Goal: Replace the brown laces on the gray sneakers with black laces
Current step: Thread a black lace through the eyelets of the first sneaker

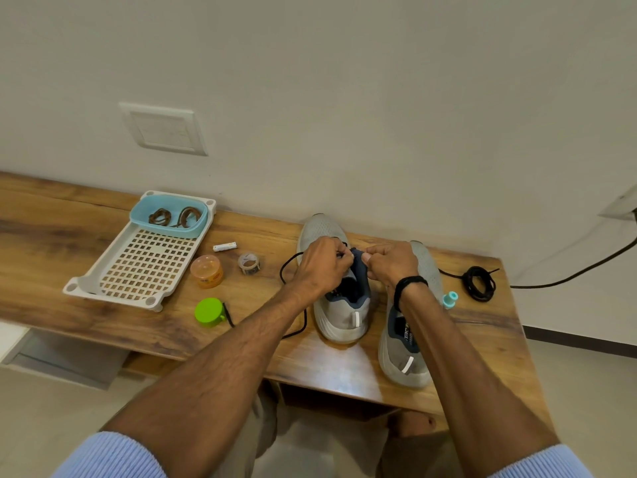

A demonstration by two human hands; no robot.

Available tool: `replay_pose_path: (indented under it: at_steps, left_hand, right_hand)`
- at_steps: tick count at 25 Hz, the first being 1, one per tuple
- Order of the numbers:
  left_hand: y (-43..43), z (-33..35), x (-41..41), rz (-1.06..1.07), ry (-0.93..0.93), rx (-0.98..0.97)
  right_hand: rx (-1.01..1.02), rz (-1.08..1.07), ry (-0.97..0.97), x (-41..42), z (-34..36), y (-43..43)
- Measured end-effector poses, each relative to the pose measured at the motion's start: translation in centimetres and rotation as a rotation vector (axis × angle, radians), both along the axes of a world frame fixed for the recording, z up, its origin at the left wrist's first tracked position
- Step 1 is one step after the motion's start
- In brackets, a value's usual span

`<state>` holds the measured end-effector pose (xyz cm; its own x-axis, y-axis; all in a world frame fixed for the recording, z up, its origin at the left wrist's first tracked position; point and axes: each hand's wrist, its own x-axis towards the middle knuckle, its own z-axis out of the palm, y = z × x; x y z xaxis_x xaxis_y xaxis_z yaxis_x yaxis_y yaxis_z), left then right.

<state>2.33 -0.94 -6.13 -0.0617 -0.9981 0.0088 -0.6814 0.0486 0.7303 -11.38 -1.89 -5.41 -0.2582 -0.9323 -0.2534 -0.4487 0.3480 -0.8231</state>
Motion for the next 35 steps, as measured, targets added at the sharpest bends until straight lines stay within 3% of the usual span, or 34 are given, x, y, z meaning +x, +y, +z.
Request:
replay_pose_path:
  at_steps: [16,35]
  left_hand:
    - [0.3,-0.5,0.0,0.103,0.059,-0.001]
    - [0.6,-0.5,0.2,0.099,0.136,0.029]
  right_hand:
    - [-0.204,0.082,0.218,1.5,1.1,2.0]
    - [-0.1,0.006,0.033,1.0,-0.1,1.1]
